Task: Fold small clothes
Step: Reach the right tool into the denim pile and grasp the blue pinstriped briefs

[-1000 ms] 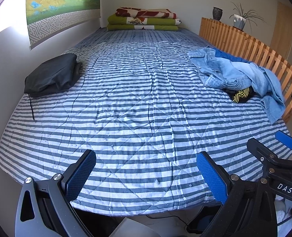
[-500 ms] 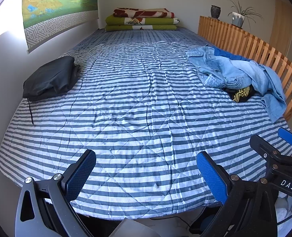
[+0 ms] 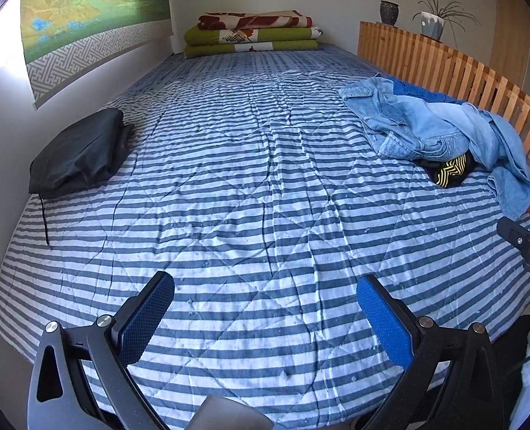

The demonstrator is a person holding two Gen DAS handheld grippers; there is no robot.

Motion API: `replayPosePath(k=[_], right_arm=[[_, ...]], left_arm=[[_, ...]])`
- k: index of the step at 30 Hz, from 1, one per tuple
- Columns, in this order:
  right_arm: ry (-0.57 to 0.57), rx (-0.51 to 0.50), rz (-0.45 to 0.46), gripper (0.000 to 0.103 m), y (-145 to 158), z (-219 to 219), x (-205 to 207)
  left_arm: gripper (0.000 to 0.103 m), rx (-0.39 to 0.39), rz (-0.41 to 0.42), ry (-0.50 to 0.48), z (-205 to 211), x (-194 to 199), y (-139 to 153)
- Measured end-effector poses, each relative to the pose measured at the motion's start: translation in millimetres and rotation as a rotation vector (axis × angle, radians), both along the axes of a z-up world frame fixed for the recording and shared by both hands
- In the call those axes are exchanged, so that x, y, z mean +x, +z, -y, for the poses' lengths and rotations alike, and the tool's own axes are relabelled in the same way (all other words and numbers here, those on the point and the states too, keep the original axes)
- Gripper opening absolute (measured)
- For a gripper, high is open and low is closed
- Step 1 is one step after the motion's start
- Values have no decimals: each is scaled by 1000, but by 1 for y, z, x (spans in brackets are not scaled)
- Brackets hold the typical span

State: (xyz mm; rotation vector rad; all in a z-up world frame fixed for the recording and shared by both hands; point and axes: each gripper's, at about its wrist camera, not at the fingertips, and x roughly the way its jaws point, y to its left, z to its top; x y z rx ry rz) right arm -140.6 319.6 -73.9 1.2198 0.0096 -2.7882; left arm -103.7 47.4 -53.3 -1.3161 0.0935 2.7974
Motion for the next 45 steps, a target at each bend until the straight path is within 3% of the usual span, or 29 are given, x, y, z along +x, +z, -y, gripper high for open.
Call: replayPosePath(k=[5, 9, 13, 15, 17, 21, 26, 31, 36, 38, 40, 41, 43, 45], right_arm=[[-31, -3, -2, 102, 1, -28, -35], [-52, -35, 6, 102, 9, -43, -73], [-87, 7, -34, 102, 24, -49, -126], [-93, 22, -33, 102, 28, -48, -161], [-100, 26, -16, 101, 30, -45, -202], [-114, 39, 38, 101, 26, -33, -289], [-175, 7, 82, 99, 20, -29, -376], [-207, 46, 134, 97, 5, -23, -437], [-238, 57, 218, 97, -22, -22, -471], [-248, 125, 240, 86, -32, -18, -478], [-246, 135, 268, 48, -39, -20, -480], [-252, 119, 278, 41, -40, -24, -478], [-274, 103, 263, 13, -34, -32, -473], [-275, 75, 221, 10, -21, -39, -461]], left_arm=[[103, 11, -9, -56, -11, -45, -1], [103, 11, -64, -101, -22, -88, 5], [103, 30, -102, -124, -28, -123, 4], [103, 47, -84, -119, -25, -135, -6], [103, 55, -47, -122, -21, -144, -19], [103, 7, -51, -80, -9, -159, -39], [103, 76, -20, -10, 18, -176, -54], [103, 66, -7, 8, 32, -187, -65], [103, 78, 39, -2, 36, -191, -79], [102, 73, 43, -5, 36, -192, -81], [101, 73, 45, -6, 37, -192, -82], [99, 76, 47, -5, 38, -192, -82], [98, 77, 55, -2, 39, -191, -81], [94, 73, 51, 0, 40, -189, -80]])
